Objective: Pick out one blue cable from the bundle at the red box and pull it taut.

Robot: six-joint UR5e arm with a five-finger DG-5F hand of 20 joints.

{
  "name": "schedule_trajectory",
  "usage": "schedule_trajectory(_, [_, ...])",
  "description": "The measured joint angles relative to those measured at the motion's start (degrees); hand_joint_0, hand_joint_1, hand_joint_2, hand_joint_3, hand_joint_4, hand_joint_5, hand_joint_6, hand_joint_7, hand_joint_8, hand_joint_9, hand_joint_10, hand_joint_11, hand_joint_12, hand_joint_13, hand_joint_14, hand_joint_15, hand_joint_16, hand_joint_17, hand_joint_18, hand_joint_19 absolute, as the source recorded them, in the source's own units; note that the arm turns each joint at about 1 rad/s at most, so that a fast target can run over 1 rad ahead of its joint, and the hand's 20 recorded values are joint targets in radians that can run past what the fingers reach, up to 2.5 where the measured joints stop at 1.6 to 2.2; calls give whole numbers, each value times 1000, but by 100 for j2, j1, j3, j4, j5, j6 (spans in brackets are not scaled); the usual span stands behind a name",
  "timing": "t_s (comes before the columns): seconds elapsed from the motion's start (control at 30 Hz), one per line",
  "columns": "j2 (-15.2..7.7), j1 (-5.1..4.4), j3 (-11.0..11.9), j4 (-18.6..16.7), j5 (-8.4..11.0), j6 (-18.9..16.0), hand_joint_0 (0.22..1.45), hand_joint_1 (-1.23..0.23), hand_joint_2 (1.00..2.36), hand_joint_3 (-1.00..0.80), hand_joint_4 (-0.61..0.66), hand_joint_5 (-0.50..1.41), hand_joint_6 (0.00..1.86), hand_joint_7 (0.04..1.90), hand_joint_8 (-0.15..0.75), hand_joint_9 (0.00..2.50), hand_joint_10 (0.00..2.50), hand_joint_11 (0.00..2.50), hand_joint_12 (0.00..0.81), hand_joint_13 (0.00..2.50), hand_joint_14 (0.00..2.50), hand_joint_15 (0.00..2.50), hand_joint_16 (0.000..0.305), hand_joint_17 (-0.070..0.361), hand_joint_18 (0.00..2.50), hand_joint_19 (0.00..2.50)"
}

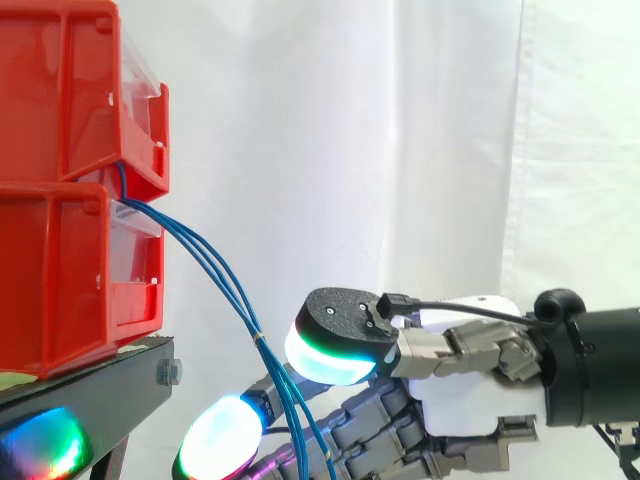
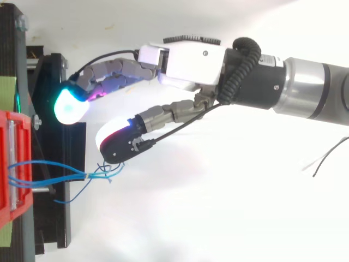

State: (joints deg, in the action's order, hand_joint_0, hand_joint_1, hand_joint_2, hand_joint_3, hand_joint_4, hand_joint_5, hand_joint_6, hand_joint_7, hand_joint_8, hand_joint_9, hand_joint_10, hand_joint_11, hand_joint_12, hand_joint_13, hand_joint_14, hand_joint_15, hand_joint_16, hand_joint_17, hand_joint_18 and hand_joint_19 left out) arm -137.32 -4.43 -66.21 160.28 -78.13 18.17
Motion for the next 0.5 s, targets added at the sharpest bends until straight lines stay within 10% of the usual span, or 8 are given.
schedule_trajectory(0.5, [2, -17, -142, -568, -272, -159, 467, -501, 1000, -500, 212, -198, 502, 754, 248, 587, 9, 189, 309, 498, 9, 232, 48, 109, 285, 361])
